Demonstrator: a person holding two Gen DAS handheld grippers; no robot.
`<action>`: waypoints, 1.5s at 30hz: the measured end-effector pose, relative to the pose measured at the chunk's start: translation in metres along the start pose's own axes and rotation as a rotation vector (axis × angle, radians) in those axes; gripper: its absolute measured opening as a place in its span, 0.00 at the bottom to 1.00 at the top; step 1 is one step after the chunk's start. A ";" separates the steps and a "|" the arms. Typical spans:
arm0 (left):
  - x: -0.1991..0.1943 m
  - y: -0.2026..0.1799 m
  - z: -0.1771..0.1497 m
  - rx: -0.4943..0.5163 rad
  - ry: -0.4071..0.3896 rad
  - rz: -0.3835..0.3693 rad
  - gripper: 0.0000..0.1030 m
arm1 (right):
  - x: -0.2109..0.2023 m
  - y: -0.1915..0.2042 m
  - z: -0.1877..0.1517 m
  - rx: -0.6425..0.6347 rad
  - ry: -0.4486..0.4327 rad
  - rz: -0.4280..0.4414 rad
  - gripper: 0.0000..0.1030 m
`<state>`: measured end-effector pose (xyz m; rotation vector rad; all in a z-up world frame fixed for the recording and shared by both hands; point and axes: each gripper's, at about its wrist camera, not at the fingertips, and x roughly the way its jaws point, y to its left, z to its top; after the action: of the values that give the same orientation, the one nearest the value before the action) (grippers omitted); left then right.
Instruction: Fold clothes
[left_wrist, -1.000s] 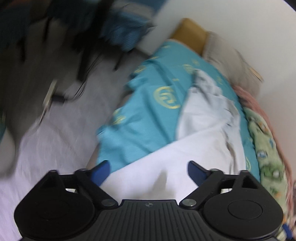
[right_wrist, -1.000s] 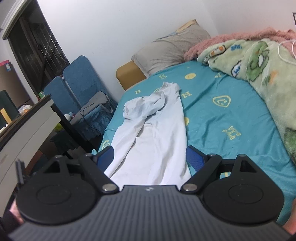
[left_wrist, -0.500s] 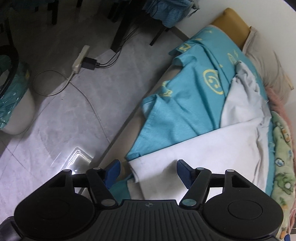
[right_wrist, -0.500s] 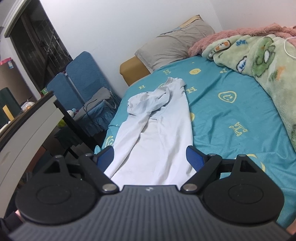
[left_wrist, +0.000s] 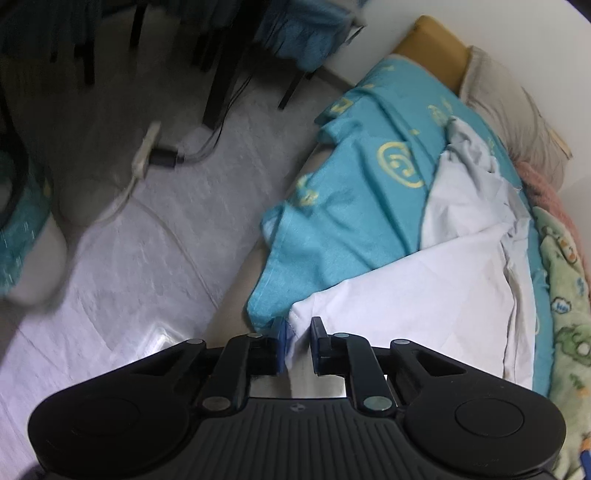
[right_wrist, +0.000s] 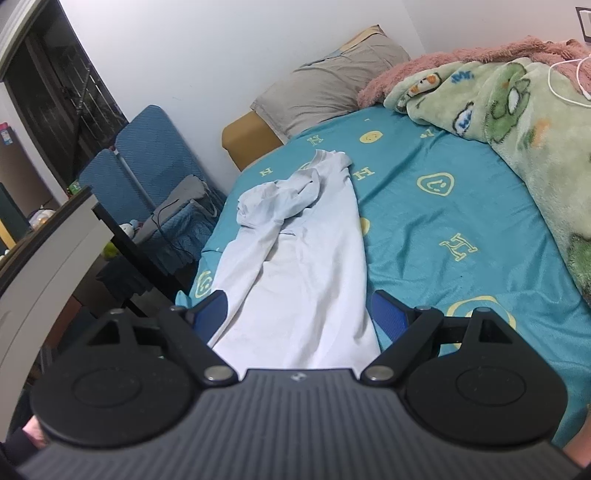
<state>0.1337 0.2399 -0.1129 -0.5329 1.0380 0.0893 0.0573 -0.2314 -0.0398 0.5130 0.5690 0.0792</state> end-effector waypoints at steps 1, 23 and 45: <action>-0.006 -0.006 -0.001 0.030 -0.027 0.003 0.13 | 0.000 0.000 0.000 -0.001 0.000 -0.004 0.84; -0.078 -0.230 -0.167 1.153 -0.100 -0.168 0.07 | -0.004 -0.021 0.003 0.084 0.002 -0.015 0.84; 0.018 -0.076 -0.059 -0.010 0.162 -0.192 0.80 | 0.042 -0.074 -0.023 0.343 0.308 0.012 0.78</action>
<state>0.1199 0.1433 -0.1225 -0.6543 1.1387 -0.1198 0.0753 -0.2771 -0.1128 0.8463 0.8881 0.0721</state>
